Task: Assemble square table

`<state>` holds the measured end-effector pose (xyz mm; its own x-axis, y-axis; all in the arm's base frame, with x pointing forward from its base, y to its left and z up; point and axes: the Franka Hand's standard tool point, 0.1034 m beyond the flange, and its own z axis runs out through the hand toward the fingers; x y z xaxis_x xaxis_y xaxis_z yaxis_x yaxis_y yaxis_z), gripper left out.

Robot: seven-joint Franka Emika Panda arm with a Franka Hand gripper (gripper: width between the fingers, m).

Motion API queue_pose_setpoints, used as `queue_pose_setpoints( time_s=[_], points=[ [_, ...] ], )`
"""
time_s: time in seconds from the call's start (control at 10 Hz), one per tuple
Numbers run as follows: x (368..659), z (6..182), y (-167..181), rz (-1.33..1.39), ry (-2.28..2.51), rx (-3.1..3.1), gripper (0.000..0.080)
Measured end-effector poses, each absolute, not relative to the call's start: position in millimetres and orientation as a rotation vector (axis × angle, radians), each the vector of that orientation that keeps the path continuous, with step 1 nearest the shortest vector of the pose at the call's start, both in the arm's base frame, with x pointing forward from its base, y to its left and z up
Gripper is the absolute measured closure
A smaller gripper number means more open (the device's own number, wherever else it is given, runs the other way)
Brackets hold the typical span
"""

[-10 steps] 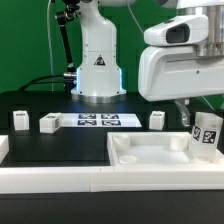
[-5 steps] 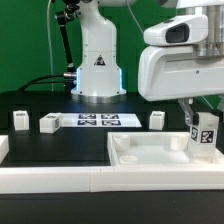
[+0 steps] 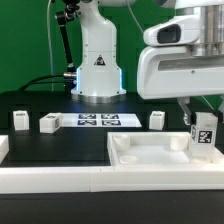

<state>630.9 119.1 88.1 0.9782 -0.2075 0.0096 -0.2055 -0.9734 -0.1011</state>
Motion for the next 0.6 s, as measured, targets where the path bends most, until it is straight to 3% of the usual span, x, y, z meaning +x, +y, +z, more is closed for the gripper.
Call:
queue_pose_setpoints(
  time_s=[0.6],
  points=[
    [629.7,87.4,116.8,-0.025,1.151,-2.781,0.0508]
  ],
)
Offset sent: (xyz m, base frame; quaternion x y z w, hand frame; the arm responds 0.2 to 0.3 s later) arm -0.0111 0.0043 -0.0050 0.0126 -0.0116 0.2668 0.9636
